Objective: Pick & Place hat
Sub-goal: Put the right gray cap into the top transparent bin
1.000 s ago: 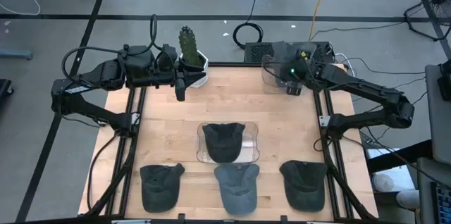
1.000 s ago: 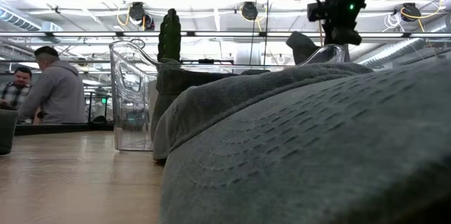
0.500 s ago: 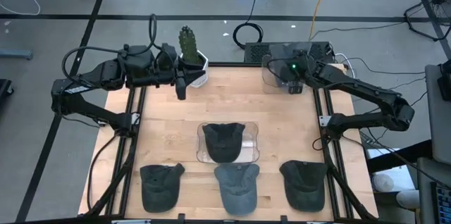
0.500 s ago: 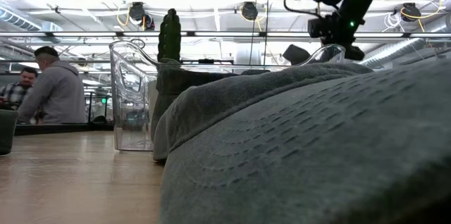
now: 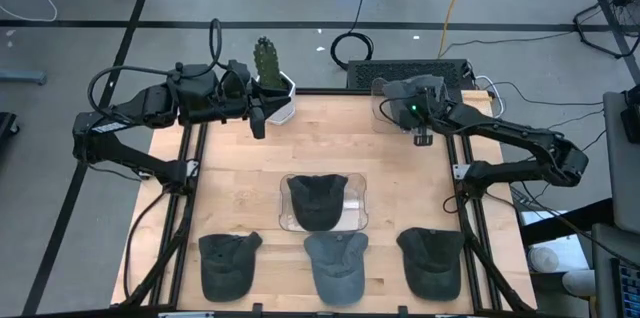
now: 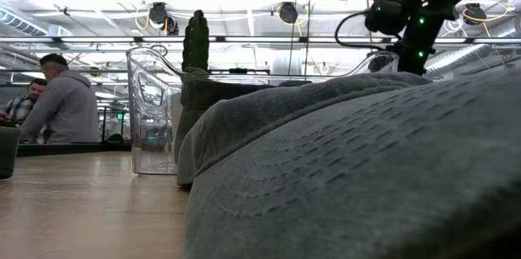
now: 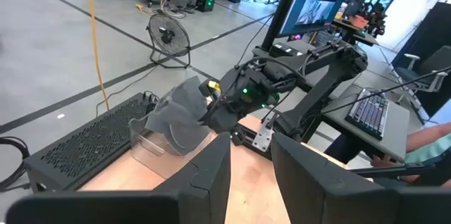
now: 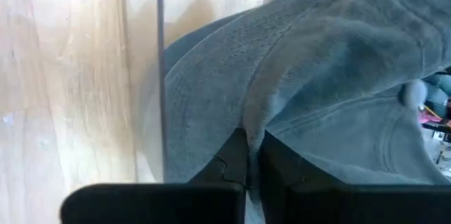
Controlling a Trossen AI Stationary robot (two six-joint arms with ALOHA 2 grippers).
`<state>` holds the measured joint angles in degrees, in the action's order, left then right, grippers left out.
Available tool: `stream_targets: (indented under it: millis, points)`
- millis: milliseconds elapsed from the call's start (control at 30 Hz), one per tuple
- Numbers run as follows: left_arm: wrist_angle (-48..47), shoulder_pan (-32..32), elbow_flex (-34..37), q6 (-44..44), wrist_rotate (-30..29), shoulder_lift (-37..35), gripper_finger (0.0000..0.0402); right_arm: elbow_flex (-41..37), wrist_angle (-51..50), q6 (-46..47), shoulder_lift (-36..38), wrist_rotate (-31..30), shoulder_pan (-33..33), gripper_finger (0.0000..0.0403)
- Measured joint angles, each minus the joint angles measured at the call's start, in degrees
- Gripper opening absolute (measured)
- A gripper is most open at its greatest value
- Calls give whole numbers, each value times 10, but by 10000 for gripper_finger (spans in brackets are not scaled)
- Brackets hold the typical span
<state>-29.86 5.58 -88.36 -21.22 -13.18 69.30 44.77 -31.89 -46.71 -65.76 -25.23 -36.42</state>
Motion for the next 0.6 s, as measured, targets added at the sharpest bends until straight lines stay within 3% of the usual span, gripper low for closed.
stream_targets:
  millis: [200, 433, 600]
  points:
    - [0, 0, 0, -3, -7, 0, 113, -27, 30, 26, 0, 1, 0, 26]
    - [0, 0, 0, -3, -10, 0, 113, -28, 30, 57, 0, 59, 0, 51]
    - [0, 0, 0, -19, -10, 0, 113, -21, 41, 76, 10, 9, 1, 74]
